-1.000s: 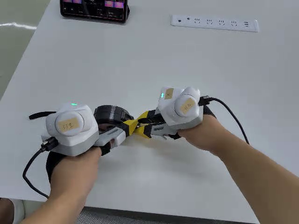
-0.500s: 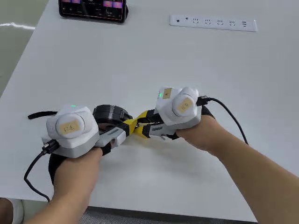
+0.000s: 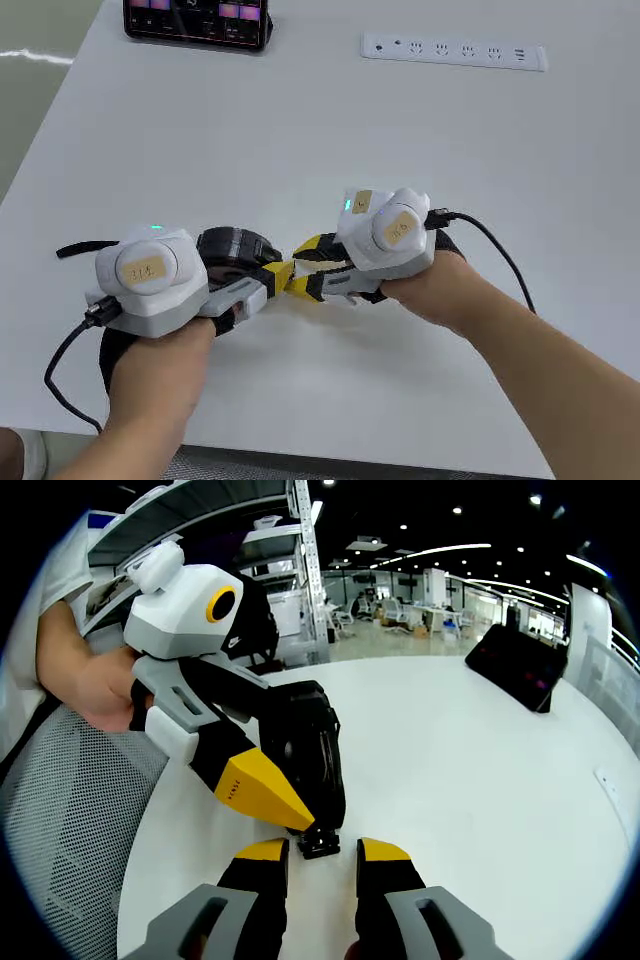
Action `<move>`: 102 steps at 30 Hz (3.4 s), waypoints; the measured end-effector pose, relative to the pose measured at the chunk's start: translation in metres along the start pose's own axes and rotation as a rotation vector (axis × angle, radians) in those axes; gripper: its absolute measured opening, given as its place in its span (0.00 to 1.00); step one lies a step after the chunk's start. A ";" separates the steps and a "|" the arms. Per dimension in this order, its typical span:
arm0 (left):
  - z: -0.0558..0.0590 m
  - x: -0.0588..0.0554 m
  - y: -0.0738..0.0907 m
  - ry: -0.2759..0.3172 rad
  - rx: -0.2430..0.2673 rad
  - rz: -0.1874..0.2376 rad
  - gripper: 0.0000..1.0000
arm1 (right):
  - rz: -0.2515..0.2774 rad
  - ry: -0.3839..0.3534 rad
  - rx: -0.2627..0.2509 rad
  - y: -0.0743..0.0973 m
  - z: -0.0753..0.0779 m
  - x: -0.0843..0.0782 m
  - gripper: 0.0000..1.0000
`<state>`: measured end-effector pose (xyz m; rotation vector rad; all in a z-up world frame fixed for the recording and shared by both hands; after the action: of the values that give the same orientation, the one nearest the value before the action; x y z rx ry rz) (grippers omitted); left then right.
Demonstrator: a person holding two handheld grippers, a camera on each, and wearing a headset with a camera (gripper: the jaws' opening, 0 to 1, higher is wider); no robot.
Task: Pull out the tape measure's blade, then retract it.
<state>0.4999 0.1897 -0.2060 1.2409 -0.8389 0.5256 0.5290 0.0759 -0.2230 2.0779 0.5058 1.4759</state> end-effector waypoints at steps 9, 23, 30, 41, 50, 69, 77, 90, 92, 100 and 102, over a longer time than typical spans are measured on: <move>0.002 0.003 0.005 -0.056 -0.032 0.002 0.69 | 0.011 -0.024 -0.020 0.016 -0.002 -0.006 0.33; 0.007 0.008 0.009 -0.094 -0.066 0.034 0.77 | 0.032 -0.039 -0.061 0.034 -0.004 -0.005 0.40; 0.007 0.009 0.013 -0.153 -0.084 0.033 0.77 | 0.059 -0.068 -0.112 0.052 -0.010 -0.008 0.49; 0.009 0.012 0.024 -0.262 -0.130 0.033 0.78 | 0.095 -0.084 -0.167 0.076 -0.015 -0.015 0.66; 0.009 0.017 0.036 -0.337 -0.178 0.027 0.78 | 0.130 -0.085 -0.208 0.095 -0.020 -0.014 0.77; 0.002 0.004 0.052 -0.456 -0.265 0.022 0.96 | 0.137 -0.141 -0.248 0.123 -0.035 -0.038 0.91; 0.000 0.000 0.059 -0.496 -0.292 0.017 0.99 | 0.122 -0.173 -0.270 0.136 -0.039 -0.047 0.90; 0.000 -0.004 0.070 -0.532 -0.348 0.015 0.99 | 0.139 -0.196 -0.300 0.149 -0.040 -0.055 0.95; 0.000 -0.006 0.072 -0.538 -0.353 0.013 0.99 | 0.148 -0.200 -0.303 0.151 -0.040 -0.055 0.96; -0.002 -0.010 0.074 -0.580 -0.357 0.004 0.99 | 0.157 -0.220 -0.305 0.157 -0.043 -0.063 0.98; -0.002 -0.011 0.075 -0.586 -0.362 -0.001 0.99 | 0.154 -0.227 -0.301 0.158 -0.044 -0.065 0.97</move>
<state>0.4372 0.2127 -0.1698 1.0628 -1.3571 -0.0115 0.4647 -0.0769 -0.1621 2.0397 0.0330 1.2847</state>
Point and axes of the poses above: the centre of the closed fingertips' face, and the gripper's own axes: y roughly backward along the fingers, z roughly to its right, x roughly out of its top, the point moved 6 cm from there along y, roughly backward along the fingers, and after that the axes turned 11 degrees about -y, right-handed, at the moved point
